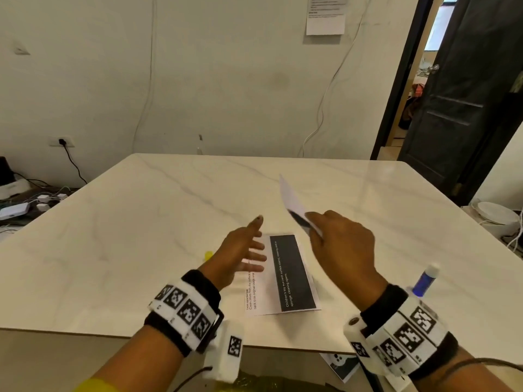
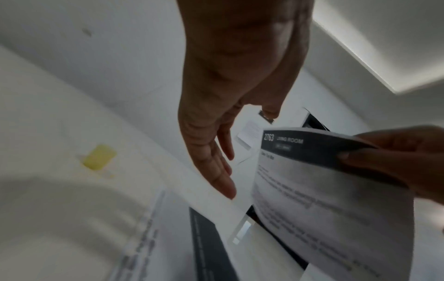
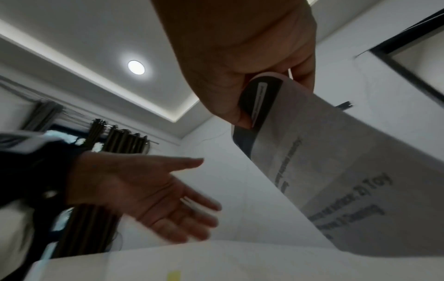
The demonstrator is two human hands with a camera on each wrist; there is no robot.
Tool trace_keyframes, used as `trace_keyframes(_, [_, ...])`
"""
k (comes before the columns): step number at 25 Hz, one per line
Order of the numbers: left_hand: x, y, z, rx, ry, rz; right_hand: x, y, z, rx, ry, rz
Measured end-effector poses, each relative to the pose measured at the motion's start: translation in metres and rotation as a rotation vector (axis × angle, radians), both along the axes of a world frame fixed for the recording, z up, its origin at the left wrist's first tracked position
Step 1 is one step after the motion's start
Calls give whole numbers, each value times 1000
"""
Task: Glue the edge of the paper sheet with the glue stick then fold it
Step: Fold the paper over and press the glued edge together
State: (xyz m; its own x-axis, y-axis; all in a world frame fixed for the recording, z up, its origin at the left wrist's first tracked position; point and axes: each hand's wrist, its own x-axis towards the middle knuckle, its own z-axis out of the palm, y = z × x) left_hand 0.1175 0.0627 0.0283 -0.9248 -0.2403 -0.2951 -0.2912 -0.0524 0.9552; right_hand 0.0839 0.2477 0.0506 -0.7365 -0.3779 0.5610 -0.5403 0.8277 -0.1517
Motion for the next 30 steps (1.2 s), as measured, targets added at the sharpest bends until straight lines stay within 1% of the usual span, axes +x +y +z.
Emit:
trace_keyframes(1, [-7, 0, 9, 86, 16, -21, 8, -13, 1, 78, -5, 23])
trace_keyframes(2, [-13, 0, 14, 120, 47, -35, 15, -24, -1, 159, 31, 55])
trace_keyframes(3, [-17, 0, 17, 124, 88, -31, 22, -33, -2, 233, 29, 75])
trace_keyframes(4, [-21, -2, 16, 105, 129, -20, 27, -38, -6, 264, -16, 105])
trace_keyframes(5, [-23, -5, 12, 82, 161, -15, 32, -40, -6, 241, -132, 117])
trace_keyframes(6, [-24, -10, 7, 82, 185, -15, 33, -37, -4, 155, -271, 128])
trace_keyframes(8, [-25, -21, 3, 144, 225, -17, 24, -26, 7, -184, -532, 89])
trace_keyframes(9, [-25, -27, 2, 177, 232, -14, 11, -20, 10, -366, -643, 49])
trace_keyframes(10, [-26, -31, 1, 203, 234, -8, -8, -14, 10, -502, -738, -3])
trace_keyframes(11, [-26, -34, 0, 220, 234, -6, -25, -8, 6, -581, -846, -21])
trace_keyframes(12, [-27, -36, -3, 229, 232, -9, -36, -3, -1, -618, -971, -1])
trace_keyframes(14, [-31, -37, -12, 254, 210, -23, -49, 0, -23, -654, -1229, 78])
trace_keyframes(15, [-32, -36, -18, 260, 189, -28, -52, 1, -34, -679, -1309, 92])
trace_keyframes(16, [-34, -34, -23, 249, 164, -23, -52, 1, -42, -707, -1340, 79])
trace_keyframes(19, [-35, -32, -38, 189, 30, 29, -62, 2, -61, -822, -1309, -37])
trace_keyframes(22, [-27, -34, -51, 121, -67, 31, -69, 4, -74, -844, -1317, -98])
trace_keyframes(25, [-21, -37, -63, 36, -111, 47, -70, 4, -87, -839, -1318, -104])
trace_keyframes(30, [-15, -36, -73, -41, -128, 93, -65, -2, -95, -792, -1255, -101])
